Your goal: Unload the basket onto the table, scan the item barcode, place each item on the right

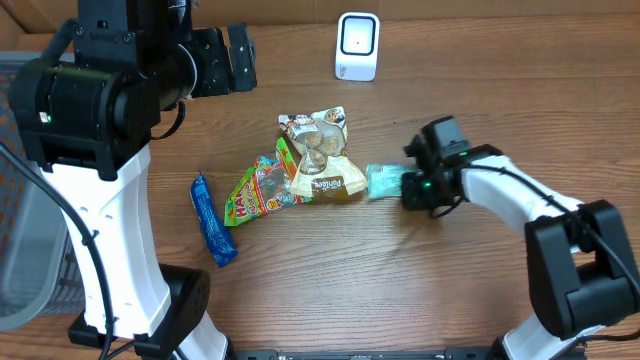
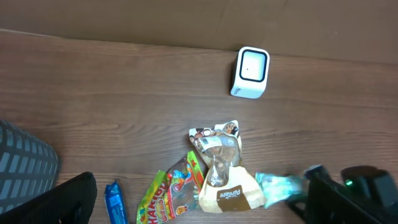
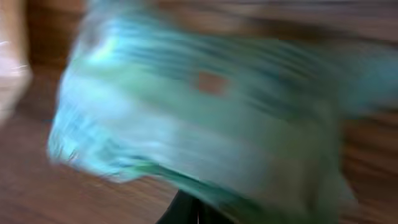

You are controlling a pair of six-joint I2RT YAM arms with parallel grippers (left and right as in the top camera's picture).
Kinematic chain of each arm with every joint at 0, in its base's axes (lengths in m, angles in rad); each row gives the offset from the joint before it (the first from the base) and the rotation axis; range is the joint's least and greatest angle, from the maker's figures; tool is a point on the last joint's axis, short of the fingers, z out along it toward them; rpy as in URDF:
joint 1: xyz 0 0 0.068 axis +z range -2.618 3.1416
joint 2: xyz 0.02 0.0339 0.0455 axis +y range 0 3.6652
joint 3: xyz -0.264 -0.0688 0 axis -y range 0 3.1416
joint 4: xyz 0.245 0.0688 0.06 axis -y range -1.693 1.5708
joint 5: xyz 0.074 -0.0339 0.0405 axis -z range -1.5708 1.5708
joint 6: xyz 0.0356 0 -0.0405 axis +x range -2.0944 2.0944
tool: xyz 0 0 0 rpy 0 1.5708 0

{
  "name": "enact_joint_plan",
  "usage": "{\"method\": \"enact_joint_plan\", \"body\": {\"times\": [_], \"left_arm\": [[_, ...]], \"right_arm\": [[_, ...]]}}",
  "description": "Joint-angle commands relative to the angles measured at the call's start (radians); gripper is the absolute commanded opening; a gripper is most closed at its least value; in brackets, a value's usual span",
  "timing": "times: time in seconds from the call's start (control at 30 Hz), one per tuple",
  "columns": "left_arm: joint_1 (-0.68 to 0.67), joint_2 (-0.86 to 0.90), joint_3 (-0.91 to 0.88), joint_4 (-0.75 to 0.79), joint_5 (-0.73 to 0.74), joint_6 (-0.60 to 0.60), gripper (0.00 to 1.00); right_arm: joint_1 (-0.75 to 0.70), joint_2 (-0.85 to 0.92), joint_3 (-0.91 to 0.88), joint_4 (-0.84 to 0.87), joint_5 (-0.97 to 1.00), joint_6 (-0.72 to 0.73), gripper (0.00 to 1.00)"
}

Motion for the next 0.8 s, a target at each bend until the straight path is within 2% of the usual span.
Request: {"method": "enact_joint_plan", "body": {"times": [0.0,0.33,0.37,0.5,0.77], "left_arm": [[-0.002,-0.002,0.001,-0.002,-0.005,-0.002,1.00],[-0.002,-0.002,0.001,-0.002,-0.005,-0.002,1.00],[-0.002,-0.002,0.001,-0.002,-0.005,-0.002,1.00],[-0.002,-0.002,0.001,-0.002,-0.005,-0.002,1.00],[-0.002,-0.002,0.001,-0.002,-0.005,-0.002,1.00]], "right_arm": [[-0.064,-0.003,0.071,-0.039,0.029,-0.009,0.04],[-0.121,-0.003,0.353,-0.326,-0.093,-0.113,0.22],[-0.121,-0.003,0.367,-0.322,-0.094,-0.113,0.22],[-0.106,0.001,0.359,-0.241,-0.107,-0.112,0.04],[-0.095,0.002,0.219,-0.156,-0.163,-0.113,0.04]]}}
